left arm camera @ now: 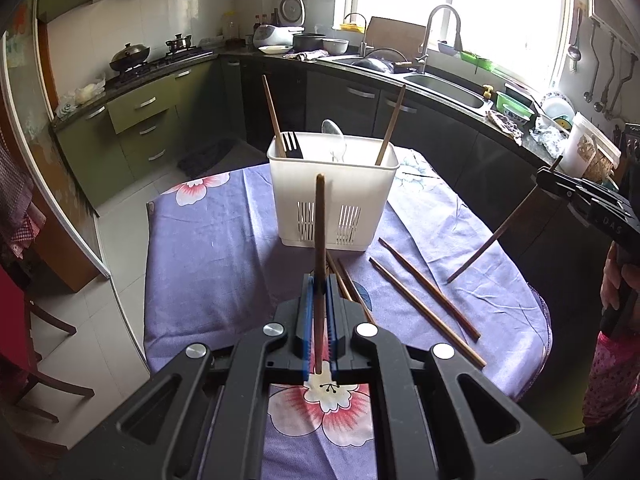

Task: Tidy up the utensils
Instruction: 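Lift both held chopsticks up over the white caddy, then open both tools to drop the chopsticks into the caddy, then lower both tools to the chopsticks and close the left tool on one, then close the right tool on a chopstick while the left tool lifts its chopstick, then carry both held chopsticks up over the white caddy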

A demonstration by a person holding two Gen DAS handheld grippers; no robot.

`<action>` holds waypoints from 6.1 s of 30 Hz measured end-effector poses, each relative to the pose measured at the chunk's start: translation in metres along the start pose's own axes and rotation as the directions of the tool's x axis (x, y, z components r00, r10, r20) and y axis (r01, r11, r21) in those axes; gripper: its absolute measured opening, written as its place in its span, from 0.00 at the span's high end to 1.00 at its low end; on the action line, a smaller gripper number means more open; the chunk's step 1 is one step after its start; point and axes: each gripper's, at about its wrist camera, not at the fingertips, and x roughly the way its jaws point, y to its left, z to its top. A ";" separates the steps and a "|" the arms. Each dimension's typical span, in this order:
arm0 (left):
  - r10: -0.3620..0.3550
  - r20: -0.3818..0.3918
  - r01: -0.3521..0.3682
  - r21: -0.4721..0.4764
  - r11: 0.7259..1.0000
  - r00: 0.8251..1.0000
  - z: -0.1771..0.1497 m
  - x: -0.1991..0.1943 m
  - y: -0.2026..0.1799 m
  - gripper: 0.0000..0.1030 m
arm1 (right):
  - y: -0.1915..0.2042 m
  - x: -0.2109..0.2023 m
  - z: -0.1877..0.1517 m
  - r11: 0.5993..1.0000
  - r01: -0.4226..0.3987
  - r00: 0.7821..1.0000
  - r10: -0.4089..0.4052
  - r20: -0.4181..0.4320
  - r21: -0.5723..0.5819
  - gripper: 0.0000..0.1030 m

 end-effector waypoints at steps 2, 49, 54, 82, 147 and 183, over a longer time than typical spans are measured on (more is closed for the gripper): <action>-0.004 0.003 0.004 -0.004 1.000 1.000 0.008 -0.002 0.001 0.94 | 0.005 -0.002 0.014 1.000 -0.016 1.000 0.016 0.013 -0.007 0.94; 0.067 0.090 -0.065 -0.030 0.997 0.994 0.154 0.087 0.026 0.94 | 0.048 0.143 0.141 0.995 -0.089 0.996 0.089 0.001 -0.049 0.88; 0.075 0.120 -0.071 -0.035 0.997 0.990 0.154 0.066 0.025 0.86 | 0.055 0.119 0.139 0.994 -0.092 0.994 0.094 0.046 -0.059 0.87; -0.037 -0.349 -0.025 -0.171 0.985 0.936 0.000 0.176 -0.026 0.71 | -0.022 0.114 -0.053 0.998 -0.012 0.976 0.024 -0.214 0.056 0.76; 0.071 -0.428 -0.100 -0.046 0.994 0.901 -0.029 0.202 -0.011 0.94 | 0.018 0.243 -0.088 0.995 -0.011 0.896 -0.034 -0.443 -0.101 0.93; 0.028 -0.158 -0.026 0.011 1.000 0.987 -0.003 0.053 -0.005 0.94 | 0.003 0.078 -0.045 1.000 -0.019 0.990 0.018 -0.140 -0.002 0.93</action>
